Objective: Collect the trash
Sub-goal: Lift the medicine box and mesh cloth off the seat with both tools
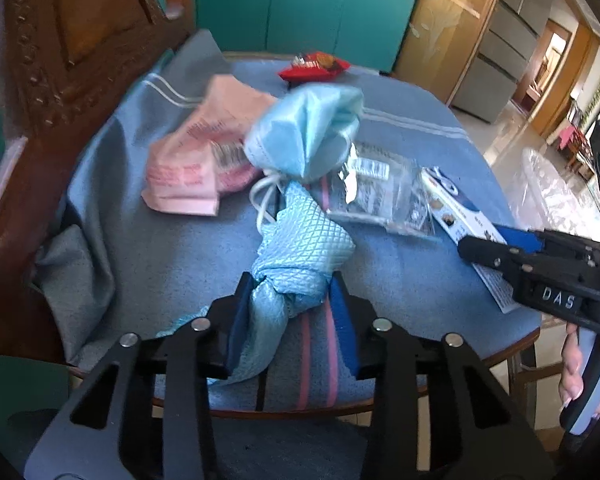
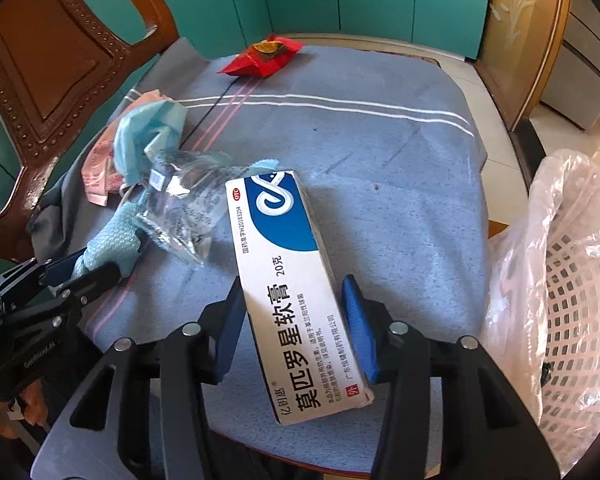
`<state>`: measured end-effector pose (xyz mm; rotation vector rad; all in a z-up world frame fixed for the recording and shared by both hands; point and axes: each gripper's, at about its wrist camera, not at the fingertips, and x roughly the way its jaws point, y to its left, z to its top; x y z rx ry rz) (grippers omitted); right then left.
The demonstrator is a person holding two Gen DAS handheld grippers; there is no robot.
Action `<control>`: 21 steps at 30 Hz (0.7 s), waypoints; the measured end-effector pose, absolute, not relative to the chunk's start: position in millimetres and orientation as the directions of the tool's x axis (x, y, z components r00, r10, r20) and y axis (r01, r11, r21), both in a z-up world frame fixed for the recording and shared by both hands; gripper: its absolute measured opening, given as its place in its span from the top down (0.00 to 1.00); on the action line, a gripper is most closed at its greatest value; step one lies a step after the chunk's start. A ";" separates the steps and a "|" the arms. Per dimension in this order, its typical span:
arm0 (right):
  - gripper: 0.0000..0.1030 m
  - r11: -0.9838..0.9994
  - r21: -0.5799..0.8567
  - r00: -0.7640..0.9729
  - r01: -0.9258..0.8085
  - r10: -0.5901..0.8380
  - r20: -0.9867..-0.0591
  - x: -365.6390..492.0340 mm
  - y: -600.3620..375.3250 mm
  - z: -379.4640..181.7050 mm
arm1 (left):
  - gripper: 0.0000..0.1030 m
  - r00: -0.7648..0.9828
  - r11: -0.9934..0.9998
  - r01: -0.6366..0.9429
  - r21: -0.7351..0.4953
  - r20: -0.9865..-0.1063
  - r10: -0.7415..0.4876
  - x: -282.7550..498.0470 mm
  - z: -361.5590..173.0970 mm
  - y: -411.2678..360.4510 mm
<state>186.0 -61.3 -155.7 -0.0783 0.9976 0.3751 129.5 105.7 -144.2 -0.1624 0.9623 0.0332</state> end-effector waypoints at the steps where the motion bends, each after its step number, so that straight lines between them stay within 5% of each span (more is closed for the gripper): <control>1: 0.54 0.932 0.106 0.489 -0.347 0.276 -0.827 184.7 -61.3 -154.3 | 0.63 0.595 0.987 -0.105 -0.124 -0.803 -0.037 126.8 -138.7 106.5; 21: 0.54 0.944 0.117 0.576 -0.308 0.283 -0.767 172.7 -85.5 -128.2 | 0.64 0.742 0.984 -0.131 -0.117 -0.670 0.019 97.1 -86.0 105.8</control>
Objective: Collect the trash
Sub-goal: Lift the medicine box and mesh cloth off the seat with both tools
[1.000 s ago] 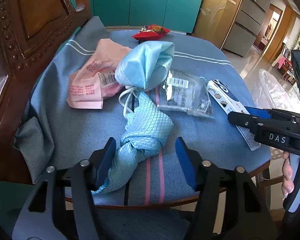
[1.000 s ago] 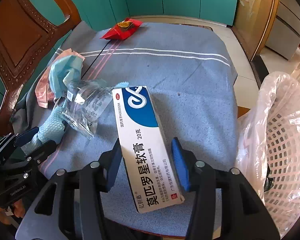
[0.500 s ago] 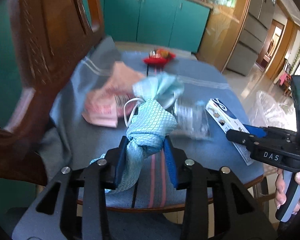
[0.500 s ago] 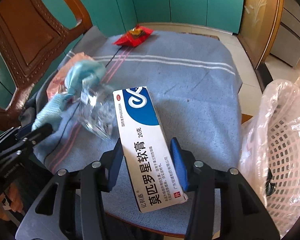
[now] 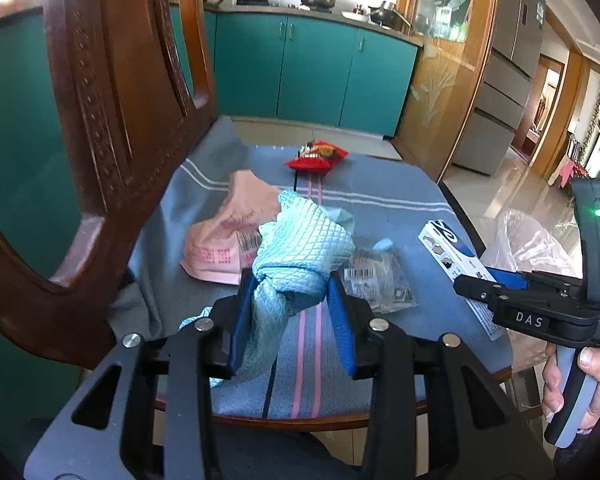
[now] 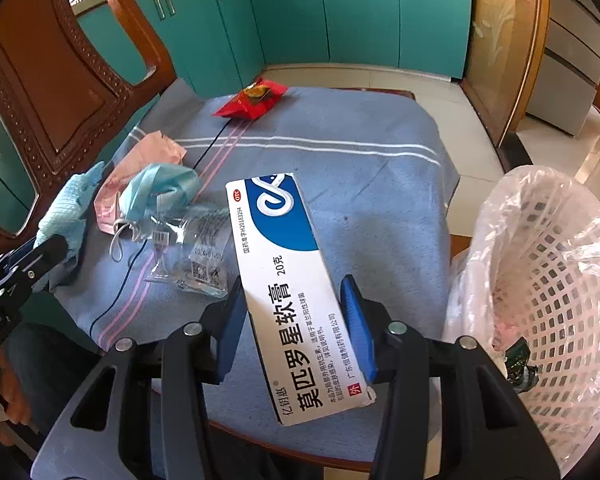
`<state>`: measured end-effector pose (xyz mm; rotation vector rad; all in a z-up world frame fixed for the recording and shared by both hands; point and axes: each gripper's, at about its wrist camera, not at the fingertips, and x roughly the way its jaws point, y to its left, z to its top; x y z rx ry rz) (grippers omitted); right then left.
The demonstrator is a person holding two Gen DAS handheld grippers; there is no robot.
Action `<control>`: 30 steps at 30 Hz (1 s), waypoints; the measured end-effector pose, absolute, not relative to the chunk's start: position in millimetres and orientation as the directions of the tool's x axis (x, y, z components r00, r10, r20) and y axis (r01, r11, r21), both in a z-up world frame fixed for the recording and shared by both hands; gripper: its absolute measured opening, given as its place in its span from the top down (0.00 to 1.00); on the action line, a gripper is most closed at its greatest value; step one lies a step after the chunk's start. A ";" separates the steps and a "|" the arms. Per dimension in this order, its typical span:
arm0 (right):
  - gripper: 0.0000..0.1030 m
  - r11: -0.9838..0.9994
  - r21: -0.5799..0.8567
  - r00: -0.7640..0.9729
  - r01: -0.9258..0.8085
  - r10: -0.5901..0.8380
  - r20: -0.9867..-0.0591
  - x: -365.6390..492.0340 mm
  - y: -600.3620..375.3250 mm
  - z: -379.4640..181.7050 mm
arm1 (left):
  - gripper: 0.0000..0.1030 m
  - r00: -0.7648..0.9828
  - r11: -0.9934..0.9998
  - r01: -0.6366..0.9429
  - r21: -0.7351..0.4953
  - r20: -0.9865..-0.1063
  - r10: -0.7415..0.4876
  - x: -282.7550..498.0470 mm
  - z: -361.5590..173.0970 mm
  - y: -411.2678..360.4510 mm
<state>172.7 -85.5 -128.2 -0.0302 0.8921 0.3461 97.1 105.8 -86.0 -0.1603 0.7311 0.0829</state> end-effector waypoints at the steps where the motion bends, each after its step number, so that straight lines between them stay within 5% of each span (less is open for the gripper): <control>1: 0.54 0.945 0.118 0.579 -0.306 0.284 -0.764 171.9 -86.9 -127.0 | 0.64 0.746 0.984 -0.133 -0.116 -0.666 0.022 95.9 -84.1 105.7; 30: 0.54 0.927 0.169 0.630 -0.334 0.353 -0.691 151.1 -102.1 -99.2 | 0.64 0.770 0.988 -0.120 -0.095 -0.637 0.032 80.5 -66.2 91.5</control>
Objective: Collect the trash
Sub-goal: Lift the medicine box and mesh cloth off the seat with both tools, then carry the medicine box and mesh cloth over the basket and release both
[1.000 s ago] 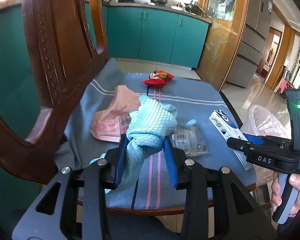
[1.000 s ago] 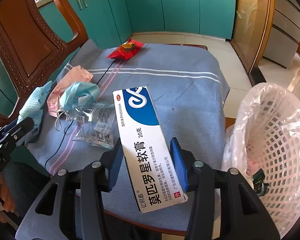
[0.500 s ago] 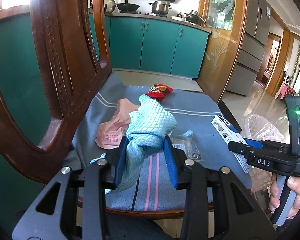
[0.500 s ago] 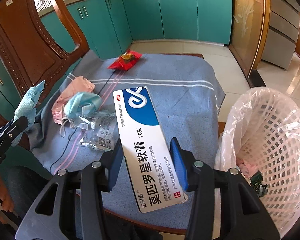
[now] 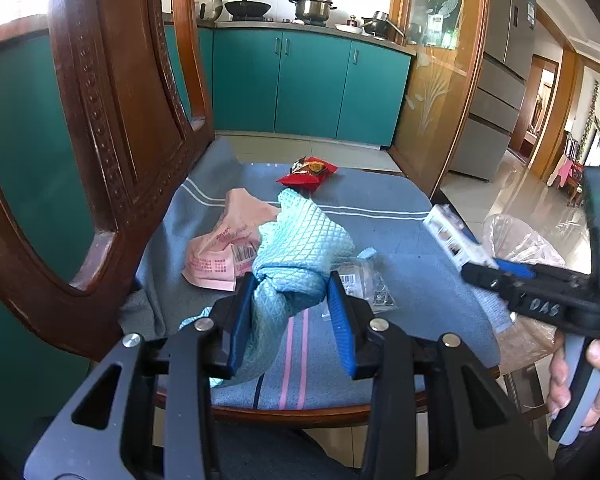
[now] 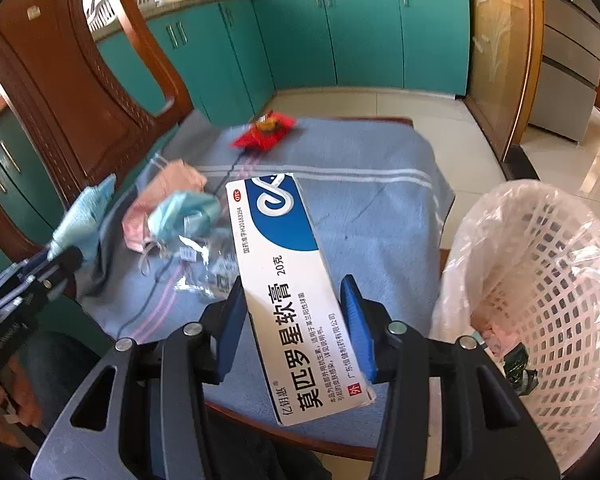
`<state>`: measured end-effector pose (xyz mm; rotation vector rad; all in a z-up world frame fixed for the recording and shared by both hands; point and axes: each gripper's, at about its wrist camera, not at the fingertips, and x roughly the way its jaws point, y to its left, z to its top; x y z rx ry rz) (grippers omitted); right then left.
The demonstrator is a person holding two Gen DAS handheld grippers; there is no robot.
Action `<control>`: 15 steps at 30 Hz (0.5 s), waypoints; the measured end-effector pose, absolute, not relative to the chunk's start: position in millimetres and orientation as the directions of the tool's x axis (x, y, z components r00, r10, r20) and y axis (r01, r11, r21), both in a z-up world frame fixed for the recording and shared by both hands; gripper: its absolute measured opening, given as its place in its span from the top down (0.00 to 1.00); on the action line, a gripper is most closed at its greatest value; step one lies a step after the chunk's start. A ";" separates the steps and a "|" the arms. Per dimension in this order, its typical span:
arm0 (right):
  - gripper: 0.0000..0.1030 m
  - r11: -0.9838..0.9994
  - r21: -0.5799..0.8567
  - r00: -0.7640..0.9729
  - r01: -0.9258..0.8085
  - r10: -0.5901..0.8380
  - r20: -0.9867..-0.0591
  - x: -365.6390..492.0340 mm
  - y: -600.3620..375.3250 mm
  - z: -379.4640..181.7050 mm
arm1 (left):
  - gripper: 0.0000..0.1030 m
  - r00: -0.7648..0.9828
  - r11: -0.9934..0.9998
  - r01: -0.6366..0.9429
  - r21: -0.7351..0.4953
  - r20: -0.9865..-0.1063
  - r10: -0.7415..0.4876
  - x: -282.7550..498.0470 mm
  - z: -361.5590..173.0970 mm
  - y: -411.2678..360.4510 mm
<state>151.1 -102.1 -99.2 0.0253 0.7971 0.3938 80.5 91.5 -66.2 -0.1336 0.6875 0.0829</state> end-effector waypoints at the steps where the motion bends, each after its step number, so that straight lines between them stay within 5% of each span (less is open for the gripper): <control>1: 0.54 0.926 0.174 0.637 -0.334 0.358 -0.682 149.5 -104.7 -95.7 | 0.64 0.770 0.988 -0.121 -0.097 -0.637 0.031 80.2 -66.5 90.7; 15: 0.54 0.969 0.217 0.780 -0.121 0.228 -0.582 132.8 -220.9 -61.6 | 0.64 0.779 0.990 0.014 -0.138 -0.620 -0.097 81.9 -55.9 54.1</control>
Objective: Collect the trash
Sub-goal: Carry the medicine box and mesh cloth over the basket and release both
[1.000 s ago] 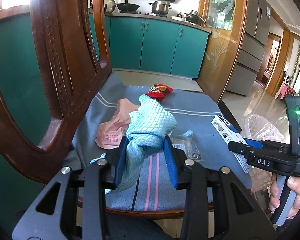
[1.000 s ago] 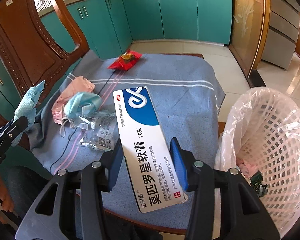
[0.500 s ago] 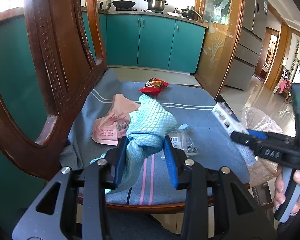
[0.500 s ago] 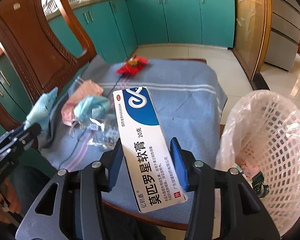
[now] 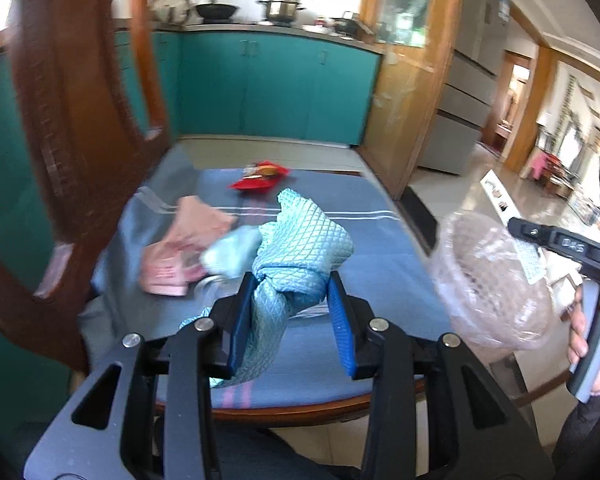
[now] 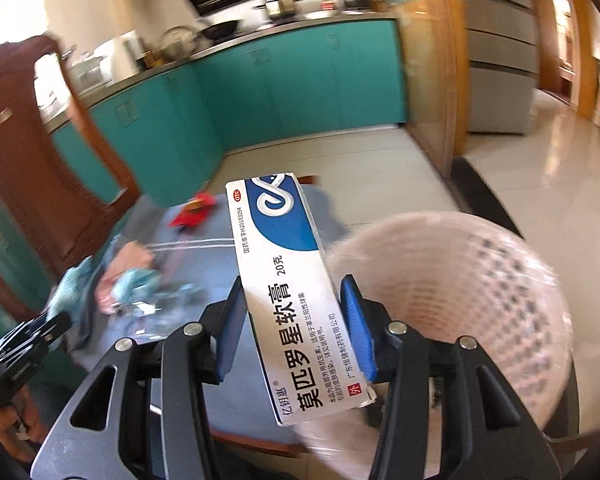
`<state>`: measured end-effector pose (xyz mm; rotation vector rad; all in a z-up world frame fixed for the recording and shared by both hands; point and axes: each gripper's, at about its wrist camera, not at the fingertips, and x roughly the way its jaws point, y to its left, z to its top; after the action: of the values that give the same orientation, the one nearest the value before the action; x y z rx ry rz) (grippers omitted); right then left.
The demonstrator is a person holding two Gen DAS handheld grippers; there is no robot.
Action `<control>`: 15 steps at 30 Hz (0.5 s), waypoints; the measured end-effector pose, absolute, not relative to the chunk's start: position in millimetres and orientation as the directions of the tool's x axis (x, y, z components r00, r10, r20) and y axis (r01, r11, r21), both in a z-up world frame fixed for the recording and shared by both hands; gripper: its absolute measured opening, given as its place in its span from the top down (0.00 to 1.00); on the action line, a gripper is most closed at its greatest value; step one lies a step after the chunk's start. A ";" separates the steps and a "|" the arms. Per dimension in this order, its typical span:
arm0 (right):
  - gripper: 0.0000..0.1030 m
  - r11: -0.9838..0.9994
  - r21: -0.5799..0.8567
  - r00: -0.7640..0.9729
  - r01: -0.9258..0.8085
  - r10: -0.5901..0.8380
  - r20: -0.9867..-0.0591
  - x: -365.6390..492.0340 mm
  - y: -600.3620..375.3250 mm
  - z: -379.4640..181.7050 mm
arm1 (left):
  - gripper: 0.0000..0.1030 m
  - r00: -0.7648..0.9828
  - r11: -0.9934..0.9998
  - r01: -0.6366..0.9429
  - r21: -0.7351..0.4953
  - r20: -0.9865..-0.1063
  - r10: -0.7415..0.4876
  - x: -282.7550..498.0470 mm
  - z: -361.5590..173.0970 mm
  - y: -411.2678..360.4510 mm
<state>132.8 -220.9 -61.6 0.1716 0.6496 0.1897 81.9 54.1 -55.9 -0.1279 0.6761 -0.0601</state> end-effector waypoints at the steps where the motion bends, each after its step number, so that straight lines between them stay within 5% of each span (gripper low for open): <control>1: 0.54 0.972 0.218 0.779 -0.085 0.201 -0.594 132.2 -233.4 -66.1 | 0.64 0.777 0.989 0.035 -0.147 -0.618 -0.119 83.0 -55.6 48.6; 15: 0.51 0.963 0.236 0.685 0.127 0.087 -0.724 142.9 -298.8 -132.2 | 0.64 0.661 0.924 0.292 -0.248 -0.645 -0.382 123.3 -63.0 -49.2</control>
<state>142.9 -298.8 -132.2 0.2786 0.8193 -0.0229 123.3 -49.2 -63.0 -0.1265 0.7579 -0.3826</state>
